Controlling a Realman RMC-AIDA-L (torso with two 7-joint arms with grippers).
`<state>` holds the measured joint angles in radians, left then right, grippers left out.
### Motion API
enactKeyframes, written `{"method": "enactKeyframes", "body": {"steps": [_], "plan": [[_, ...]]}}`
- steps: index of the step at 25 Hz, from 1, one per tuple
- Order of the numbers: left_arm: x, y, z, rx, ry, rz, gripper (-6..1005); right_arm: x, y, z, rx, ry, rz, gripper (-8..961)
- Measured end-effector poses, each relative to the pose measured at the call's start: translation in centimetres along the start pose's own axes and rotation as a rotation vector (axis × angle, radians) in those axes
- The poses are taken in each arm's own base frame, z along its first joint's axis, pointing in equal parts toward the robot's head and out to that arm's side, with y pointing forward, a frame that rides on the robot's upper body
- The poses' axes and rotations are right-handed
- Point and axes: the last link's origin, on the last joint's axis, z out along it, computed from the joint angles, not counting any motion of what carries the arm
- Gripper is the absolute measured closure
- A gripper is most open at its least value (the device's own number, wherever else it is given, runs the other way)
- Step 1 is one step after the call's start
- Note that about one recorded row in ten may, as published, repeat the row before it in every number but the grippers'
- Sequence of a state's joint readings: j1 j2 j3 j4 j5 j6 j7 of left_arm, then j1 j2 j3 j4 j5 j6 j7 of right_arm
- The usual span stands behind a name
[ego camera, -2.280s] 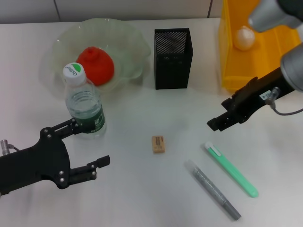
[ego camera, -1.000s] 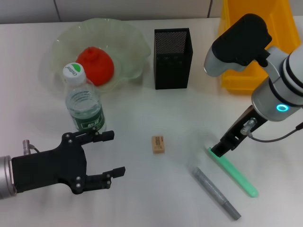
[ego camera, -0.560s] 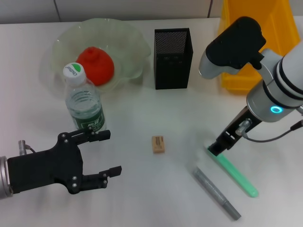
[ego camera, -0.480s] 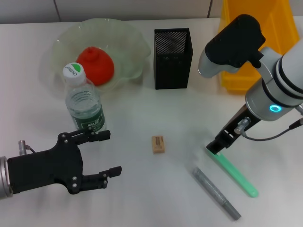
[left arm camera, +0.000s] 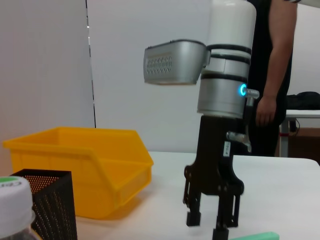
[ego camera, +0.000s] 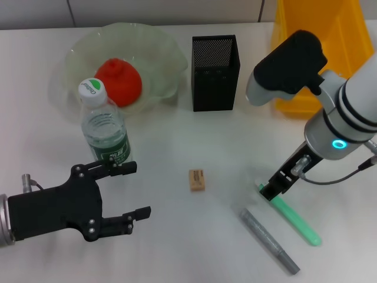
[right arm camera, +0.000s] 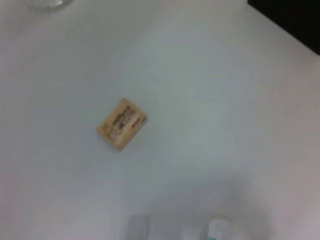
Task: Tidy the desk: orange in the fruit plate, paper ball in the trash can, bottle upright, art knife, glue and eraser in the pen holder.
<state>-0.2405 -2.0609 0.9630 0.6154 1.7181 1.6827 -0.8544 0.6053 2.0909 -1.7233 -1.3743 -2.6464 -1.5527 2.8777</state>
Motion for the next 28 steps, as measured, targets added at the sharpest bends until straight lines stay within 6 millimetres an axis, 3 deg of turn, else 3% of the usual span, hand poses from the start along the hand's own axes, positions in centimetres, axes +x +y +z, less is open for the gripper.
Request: {"method": "enactKeyframes", "body": {"steps": [10, 15, 28], "plan": [[0.05, -0.01, 0.06, -0.001, 0.001, 0.003, 204, 0.09, 0.22, 0.77, -0.001, 0.021, -0.001, 402], [0.09, -0.04, 0.1, -0.001, 0.001, 0.005, 204, 0.08, 0.26, 0.91, -0.006, 0.023, 0.0, 605], [0.17, -0.15, 0.17, -0.003, 0.002, 0.009, 203, -0.12, 0.66, 1.01, -0.025, 0.015, -0.006, 599]]}}
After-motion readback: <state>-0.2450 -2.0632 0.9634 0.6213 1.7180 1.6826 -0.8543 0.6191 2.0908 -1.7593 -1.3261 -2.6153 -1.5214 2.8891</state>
